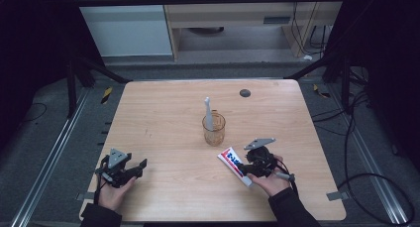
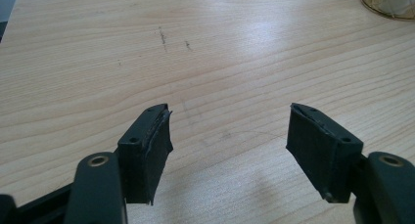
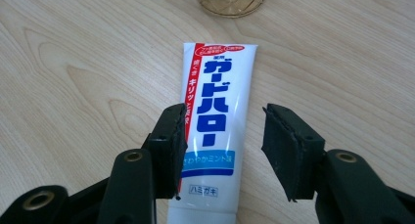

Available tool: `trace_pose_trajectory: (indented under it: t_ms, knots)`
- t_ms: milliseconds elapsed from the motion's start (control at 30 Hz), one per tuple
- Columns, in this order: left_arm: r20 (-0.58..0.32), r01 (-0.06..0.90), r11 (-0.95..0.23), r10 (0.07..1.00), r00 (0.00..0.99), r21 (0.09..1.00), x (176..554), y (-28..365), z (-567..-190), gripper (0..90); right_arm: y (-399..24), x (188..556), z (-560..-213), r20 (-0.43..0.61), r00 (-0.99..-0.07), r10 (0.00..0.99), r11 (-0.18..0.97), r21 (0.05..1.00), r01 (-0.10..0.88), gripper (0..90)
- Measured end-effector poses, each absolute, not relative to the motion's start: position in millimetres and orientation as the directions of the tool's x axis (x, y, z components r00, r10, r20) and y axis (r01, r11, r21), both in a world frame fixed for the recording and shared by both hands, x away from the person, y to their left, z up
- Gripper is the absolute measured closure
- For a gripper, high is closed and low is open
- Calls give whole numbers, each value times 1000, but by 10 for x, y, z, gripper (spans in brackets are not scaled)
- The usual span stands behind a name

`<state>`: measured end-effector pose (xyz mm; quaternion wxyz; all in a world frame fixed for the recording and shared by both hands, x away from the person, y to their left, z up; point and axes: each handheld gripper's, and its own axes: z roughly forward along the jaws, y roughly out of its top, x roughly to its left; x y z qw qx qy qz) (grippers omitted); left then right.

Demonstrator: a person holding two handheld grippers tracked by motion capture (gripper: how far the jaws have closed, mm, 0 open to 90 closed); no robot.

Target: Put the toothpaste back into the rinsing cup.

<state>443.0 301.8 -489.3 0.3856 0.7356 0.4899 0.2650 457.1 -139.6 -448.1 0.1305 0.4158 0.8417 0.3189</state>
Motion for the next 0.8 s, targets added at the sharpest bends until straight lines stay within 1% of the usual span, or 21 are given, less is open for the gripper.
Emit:
trace_pose_trajectory:
  t_ms: [433,667,800]
  knots:
    - [12,519,-225,925,381,824,4432,3019,-4896,316,-1265,4651,-4565,43,-629,776,491,585,645,464]
    - [14,520,-228,924,383,823,4434,3019,-4898,316,-1243,4678,-4597,52,-628,777,495,566,659,416]
    - [12,522,-227,924,383,822,4433,3017,-4899,316,-1227,4691,-4630,52,-630,775,507,544,669,403]
